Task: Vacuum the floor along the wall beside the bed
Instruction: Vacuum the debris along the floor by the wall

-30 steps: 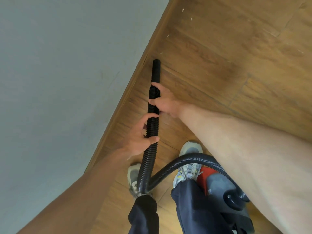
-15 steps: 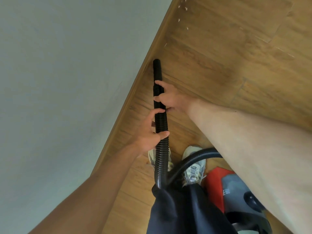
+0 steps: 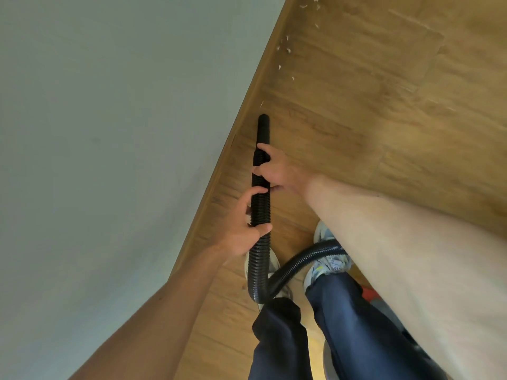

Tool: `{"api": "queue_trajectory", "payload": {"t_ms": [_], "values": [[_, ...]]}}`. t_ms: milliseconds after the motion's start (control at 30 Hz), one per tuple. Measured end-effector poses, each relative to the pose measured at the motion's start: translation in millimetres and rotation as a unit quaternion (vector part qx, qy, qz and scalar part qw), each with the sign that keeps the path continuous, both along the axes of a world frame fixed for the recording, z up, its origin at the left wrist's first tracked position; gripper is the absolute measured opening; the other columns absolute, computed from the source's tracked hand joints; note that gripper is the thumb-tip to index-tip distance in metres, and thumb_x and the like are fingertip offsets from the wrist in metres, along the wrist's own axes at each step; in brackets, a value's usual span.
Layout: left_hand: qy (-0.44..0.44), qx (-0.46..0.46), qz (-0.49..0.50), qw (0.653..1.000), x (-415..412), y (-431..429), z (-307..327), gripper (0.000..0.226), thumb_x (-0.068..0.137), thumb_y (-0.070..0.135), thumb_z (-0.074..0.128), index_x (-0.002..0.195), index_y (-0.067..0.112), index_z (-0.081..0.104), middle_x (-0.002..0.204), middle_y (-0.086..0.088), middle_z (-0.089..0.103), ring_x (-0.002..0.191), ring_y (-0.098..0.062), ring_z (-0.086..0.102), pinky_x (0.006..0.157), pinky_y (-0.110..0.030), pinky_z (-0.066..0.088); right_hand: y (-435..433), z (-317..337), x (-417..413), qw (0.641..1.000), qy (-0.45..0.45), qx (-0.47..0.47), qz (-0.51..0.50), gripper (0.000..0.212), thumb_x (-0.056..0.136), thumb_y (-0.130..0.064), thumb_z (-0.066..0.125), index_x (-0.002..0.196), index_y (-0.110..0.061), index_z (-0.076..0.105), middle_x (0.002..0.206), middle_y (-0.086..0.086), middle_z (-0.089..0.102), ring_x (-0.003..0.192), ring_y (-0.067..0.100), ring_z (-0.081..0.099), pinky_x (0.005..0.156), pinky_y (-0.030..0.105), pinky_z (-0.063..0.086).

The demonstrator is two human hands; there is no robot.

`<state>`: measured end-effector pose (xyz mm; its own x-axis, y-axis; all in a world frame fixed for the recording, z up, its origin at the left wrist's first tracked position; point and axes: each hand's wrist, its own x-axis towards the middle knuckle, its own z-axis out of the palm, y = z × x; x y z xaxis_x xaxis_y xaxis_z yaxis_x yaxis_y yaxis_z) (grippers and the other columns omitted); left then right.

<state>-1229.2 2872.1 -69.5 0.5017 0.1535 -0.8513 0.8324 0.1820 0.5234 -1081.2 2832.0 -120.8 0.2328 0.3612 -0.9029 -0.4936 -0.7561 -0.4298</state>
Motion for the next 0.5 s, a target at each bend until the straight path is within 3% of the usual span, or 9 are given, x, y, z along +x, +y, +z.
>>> {"api": "queue_trajectory", "payload": {"t_ms": [200,500], "values": [[0.003,-0.001,0.007,1.000,12,3,2,0.067,0.090,0.000,0.069,0.136,0.041,0.044,0.122,-0.004,0.055,0.114,-0.029,0.060,0.074,-0.034,0.062,7,3,12,1.000,0.012,-0.004,0.002,0.070,0.096,-0.003,0.055,0.152,-0.036,0.028,0.132,0.007,0.053,0.095,0.021,0.060,0.057,0.030,0.050],[0.011,0.011,0.013,1.000,24,6,0,0.068,0.088,0.000,0.071,0.132,0.046,0.045,0.120,-0.003,0.057,0.110,-0.025,0.062,0.077,-0.042,0.062,12,-1,25,1.000,0.028,0.007,0.006,0.072,0.096,-0.002,0.056,0.152,-0.036,0.028,0.130,0.007,0.053,0.099,0.024,0.061,0.065,0.033,0.056]]}}
